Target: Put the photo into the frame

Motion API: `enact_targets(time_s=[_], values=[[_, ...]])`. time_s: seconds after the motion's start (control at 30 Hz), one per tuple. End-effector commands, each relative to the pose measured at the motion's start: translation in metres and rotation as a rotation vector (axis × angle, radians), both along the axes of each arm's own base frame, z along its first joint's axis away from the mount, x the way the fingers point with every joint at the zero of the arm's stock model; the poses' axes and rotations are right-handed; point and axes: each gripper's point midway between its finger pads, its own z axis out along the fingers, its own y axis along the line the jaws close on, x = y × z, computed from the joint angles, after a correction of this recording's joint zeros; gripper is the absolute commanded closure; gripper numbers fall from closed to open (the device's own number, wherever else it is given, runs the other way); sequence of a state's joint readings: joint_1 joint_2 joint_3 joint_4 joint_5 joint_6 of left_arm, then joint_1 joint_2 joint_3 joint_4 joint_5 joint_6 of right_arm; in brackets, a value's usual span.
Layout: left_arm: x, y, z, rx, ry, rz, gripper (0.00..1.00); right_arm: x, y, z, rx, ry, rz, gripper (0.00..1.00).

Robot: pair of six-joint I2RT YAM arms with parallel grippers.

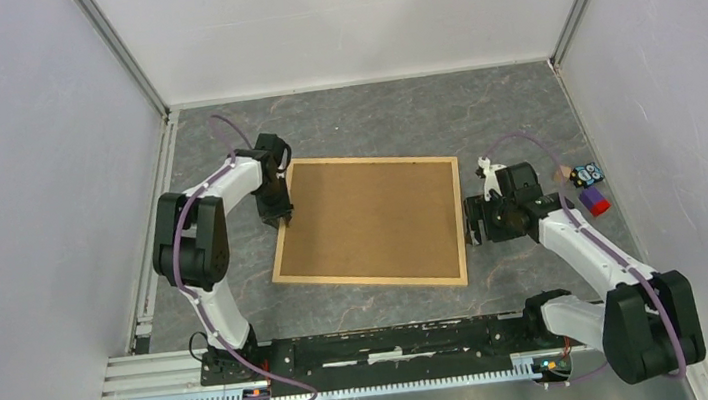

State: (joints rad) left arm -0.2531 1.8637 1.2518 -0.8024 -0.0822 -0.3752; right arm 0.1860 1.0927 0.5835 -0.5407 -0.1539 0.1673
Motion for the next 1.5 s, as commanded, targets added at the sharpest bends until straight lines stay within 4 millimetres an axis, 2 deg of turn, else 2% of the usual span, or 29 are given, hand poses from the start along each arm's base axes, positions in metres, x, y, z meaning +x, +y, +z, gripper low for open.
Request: enact_targets(time_s=[0.0,0.07,0.13,0.27,0.33,0.53,0.77,1.03,1.47], values=[[-0.028,0.009,-0.024,0.045,0.133,-0.042,0.71,0.000,0.011,0.005,0.039,0.045,0.051,0.24],[-0.029,0.013,-0.024,0.067,0.134,-0.043,0.77,-0.007,0.008,-0.004,0.015,0.118,0.063,0.35],[-0.028,0.014,-0.022,0.072,0.118,-0.040,0.79,-0.009,0.004,-0.008,-0.009,0.149,0.063,0.41],[-0.030,0.013,-0.019,0.079,0.097,-0.032,0.85,-0.008,0.007,-0.008,0.003,0.169,0.057,0.45],[-0.032,0.012,-0.020,0.082,0.097,-0.034,0.87,-0.006,0.014,-0.007,0.038,0.174,0.060,0.48],[-0.036,0.005,-0.025,0.080,0.108,-0.036,0.98,-0.007,0.032,-0.009,0.096,0.190,0.072,0.49],[-0.036,0.007,-0.024,0.098,0.100,-0.027,0.98,-0.009,0.040,-0.016,0.100,0.202,0.061,0.54],[-0.034,0.009,-0.022,0.108,0.089,-0.023,0.98,-0.009,0.036,-0.022,0.077,0.201,0.033,0.61],[-0.034,0.009,-0.022,0.106,0.088,-0.016,0.98,-0.022,0.036,-0.027,0.079,0.213,0.029,0.62]])
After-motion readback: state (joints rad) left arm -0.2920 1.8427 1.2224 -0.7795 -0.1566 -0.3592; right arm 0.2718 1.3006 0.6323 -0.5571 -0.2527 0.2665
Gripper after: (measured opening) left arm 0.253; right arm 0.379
